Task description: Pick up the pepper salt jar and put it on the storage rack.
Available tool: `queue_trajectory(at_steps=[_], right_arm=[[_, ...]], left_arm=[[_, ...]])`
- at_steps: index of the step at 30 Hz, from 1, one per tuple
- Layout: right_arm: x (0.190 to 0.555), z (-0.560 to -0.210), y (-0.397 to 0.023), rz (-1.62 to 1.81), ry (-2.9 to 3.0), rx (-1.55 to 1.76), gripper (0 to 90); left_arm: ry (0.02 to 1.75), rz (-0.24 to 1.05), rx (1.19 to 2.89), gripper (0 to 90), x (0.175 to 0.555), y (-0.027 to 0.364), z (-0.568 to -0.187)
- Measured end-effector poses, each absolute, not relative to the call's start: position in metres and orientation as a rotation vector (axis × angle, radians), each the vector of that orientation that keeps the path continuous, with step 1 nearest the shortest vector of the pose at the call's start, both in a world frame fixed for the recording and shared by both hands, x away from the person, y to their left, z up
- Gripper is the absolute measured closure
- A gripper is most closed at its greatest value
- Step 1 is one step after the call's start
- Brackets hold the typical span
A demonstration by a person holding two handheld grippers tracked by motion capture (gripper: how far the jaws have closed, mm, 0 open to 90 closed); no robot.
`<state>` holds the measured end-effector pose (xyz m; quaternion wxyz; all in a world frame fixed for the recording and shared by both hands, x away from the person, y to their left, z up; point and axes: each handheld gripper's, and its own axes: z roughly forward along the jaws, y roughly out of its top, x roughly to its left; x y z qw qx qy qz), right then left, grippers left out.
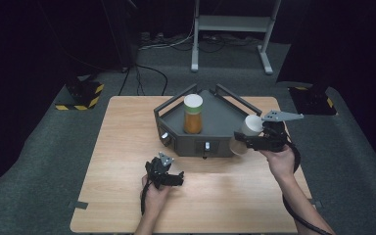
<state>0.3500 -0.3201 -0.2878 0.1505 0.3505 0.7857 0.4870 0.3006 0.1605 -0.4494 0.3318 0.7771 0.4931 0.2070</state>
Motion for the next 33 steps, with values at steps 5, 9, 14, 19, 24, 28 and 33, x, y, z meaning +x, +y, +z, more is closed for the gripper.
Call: queue_trajectory(at_steps=[5, 9, 14, 19, 24, 28, 33], right_arm=[[0.357, -0.278, -0.314, 1.384, 2.253, 1.006, 33.9], [0.362, -0.270, -0.310, 1.377, 2.249, 1.015, 33.9], [0.369, -0.263, -0.302, 1.357, 2.241, 1.021, 33.9], [0.377, -0.256, -0.289, 1.310, 2.247, 1.019, 34.0], [0.384, -0.254, -0.275, 1.275, 2.238, 1.025, 33.9], [0.391, -0.254, -0.262, 1.236, 2.234, 1.040, 34.0], [0.399, -0.255, -0.248, 1.188, 2.230, 1.053, 34.0]], left_arm=[[1.289, 0.541, 2.031, 1.7, 0.301, 0.161, -0.449], [1.289, 0.541, 2.030, 1.7, 0.301, 0.161, -0.449], [1.289, 0.541, 2.030, 1.7, 0.301, 0.161, -0.449], [1.289, 0.541, 2.031, 1.7, 0.301, 0.161, -0.449], [1.289, 0.541, 2.031, 1.7, 0.301, 0.161, -0.449], [1.289, 0.541, 2.030, 1.7, 0.301, 0.160, -0.449], [1.289, 0.541, 2.031, 1.7, 0.301, 0.160, -0.449]])
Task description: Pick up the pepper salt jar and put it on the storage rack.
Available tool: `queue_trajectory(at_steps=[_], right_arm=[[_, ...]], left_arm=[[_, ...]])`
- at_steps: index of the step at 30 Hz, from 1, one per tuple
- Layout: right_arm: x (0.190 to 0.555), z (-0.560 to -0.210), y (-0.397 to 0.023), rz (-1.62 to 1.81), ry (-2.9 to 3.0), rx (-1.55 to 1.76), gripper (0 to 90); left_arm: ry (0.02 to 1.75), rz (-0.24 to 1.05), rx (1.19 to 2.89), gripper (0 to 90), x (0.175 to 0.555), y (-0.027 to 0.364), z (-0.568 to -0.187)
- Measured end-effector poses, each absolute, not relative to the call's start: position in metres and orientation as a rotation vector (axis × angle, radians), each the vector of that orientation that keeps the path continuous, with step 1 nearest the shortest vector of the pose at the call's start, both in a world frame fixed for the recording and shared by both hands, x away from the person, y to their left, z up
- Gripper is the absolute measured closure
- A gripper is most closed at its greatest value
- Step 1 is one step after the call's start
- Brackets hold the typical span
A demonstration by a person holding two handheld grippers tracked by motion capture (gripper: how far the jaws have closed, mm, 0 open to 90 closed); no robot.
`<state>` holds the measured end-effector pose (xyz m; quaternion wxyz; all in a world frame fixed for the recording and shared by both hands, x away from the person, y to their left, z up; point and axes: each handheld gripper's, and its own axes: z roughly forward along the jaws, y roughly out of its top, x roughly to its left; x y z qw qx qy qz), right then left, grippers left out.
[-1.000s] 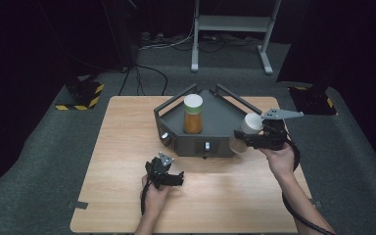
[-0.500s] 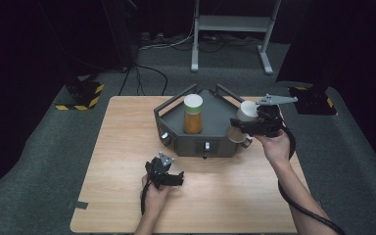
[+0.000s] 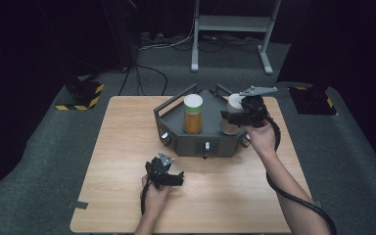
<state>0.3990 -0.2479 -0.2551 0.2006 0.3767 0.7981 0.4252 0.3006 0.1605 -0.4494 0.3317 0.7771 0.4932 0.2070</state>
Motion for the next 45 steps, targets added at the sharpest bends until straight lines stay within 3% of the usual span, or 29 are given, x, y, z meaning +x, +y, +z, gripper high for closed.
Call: queue_trajectory(at_steps=[17, 45], right_arm=[[0.420, -0.270, -0.218, 1.116, 2.243, 1.099, 34.0], [0.428, -0.275, -0.217, 1.122, 2.255, 1.108, 33.4]], left_arm=[[1.289, 0.542, 2.031, 1.8, 0.300, 0.160, -0.449], [1.289, 0.542, 2.031, 1.8, 0.300, 0.160, -0.449]])
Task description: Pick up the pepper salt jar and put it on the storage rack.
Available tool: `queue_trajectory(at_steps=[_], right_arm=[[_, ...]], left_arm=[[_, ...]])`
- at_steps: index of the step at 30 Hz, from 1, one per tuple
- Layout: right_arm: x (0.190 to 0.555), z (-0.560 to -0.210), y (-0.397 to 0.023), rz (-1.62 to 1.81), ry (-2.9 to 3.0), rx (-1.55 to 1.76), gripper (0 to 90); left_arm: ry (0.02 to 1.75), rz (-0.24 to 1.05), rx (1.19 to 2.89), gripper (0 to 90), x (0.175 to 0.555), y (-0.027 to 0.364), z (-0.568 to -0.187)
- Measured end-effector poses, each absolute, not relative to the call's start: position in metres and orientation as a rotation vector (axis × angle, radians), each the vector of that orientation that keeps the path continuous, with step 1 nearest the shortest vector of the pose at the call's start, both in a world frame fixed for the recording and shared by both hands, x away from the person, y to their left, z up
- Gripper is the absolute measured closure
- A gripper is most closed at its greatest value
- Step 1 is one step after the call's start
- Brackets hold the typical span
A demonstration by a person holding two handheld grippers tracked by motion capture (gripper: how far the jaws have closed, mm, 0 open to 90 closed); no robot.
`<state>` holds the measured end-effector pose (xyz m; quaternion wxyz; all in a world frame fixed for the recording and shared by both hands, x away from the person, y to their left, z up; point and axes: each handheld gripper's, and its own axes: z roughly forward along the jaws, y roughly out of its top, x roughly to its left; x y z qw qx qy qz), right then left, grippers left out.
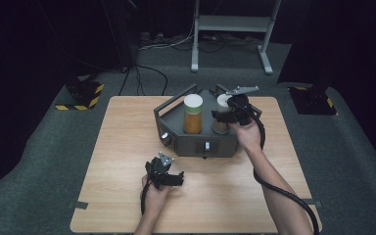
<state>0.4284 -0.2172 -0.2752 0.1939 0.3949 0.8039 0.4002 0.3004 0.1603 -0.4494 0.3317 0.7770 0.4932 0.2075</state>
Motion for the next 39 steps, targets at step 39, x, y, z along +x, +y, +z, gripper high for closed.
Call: queue_trajectory(at_steps=[39], right_arm=[[0.413, -0.294, -0.238, 1.240, 2.215, 1.078, 5.0]], left_arm=[[1.290, 0.543, 2.032, 1.8, 0.300, 0.160, -0.449]])
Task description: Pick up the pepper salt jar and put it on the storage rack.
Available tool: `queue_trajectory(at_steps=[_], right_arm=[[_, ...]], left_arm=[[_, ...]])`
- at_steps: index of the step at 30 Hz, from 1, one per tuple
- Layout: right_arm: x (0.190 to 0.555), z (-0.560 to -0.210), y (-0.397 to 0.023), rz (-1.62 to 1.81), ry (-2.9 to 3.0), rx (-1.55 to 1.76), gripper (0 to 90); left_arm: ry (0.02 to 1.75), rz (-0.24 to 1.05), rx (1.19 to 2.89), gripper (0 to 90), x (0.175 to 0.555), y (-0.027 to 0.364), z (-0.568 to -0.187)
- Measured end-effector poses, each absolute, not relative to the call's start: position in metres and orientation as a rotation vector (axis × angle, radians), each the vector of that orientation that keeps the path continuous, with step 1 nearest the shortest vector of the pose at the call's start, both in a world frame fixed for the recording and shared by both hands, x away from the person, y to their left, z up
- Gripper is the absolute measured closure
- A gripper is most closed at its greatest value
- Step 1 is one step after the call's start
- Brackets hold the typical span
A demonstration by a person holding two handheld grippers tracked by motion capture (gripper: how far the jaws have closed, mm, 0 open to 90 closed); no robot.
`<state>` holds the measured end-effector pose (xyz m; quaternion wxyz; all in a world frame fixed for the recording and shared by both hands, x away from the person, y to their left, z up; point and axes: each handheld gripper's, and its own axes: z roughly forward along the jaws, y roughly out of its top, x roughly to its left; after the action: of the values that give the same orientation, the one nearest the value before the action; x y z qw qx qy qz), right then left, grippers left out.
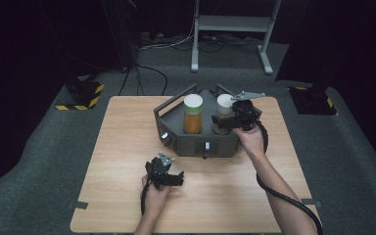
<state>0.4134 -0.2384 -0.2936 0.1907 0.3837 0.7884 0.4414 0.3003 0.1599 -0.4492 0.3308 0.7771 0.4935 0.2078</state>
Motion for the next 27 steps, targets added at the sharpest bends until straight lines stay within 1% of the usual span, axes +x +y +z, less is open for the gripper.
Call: queue_trajectory(at_steps=[27], right_arm=[[0.404, -0.293, -0.253, 1.279, 2.203, 1.058, 5.0]], left_arm=[[1.290, 0.544, 2.032, 1.8, 0.300, 0.160, -0.449]])
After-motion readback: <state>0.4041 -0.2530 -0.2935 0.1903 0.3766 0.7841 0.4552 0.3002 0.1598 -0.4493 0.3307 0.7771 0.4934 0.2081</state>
